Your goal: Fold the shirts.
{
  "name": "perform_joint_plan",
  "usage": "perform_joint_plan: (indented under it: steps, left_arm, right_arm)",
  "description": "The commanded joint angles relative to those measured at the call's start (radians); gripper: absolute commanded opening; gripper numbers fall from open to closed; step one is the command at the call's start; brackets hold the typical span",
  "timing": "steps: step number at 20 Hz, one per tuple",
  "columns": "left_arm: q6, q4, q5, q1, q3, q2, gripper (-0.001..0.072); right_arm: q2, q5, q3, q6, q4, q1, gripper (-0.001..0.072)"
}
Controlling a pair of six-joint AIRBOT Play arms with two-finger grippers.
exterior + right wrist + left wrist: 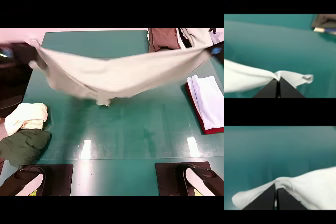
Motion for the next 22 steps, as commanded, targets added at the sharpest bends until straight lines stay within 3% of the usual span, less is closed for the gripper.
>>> perform_joint_plan:
  steps: [1,6,9,13,16,19,20,21,22]
  left_arm:
    - [0.04,-0.001,-0.076,0.005,0.19,0.102,0.0024]
    - [0.088,-0.106,-0.204,0.005,0.415,0.113,0.0024]
    - [0.121,-0.143,-0.272,0.005,0.375,0.066,0.0024]
    - [0.145,-0.143,-0.379,0.005,0.184,-0.126,0.0024]
    - [0.195,-0.143,-0.28,0.005,0.018,-0.327,0.0024]
    - [0.179,-0.141,-0.101,0.013,-0.006,-0.52,0.003]
    - [0.142,-0.143,-0.072,0.028,0.014,-0.566,0.0296]
    - [0.087,-0.144,-0.075,0.052,0.042,-0.596,0.0488]
    - [0.041,-0.148,-0.103,0.087,0.071,-0.608,0.0484]
  right_arm:
    - [0.076,0.067,0.15,0.0,-0.006,-0.082,0.002]
    - [0.049,0.2,0.338,0.005,-0.004,-0.224,0.002]
    - [-0.036,0.27,0.325,0.05,-0.006,-0.207,0.0019]
    - [-0.204,0.322,0.116,0.123,-0.081,-0.084,0.0019]
    - [-0.365,0.282,-0.019,0.155,-0.219,-0.008,0.002]
    - [-0.52,0.149,-0.039,0.156,-0.204,0.026,0.0024]
    - [-0.564,0.115,-0.015,0.156,-0.203,0.031,0.0168]
    - [-0.603,0.105,0.023,0.168,-0.203,0.034,0.039]
    - [-0.638,0.119,0.071,0.17,-0.203,0.033,0.04]
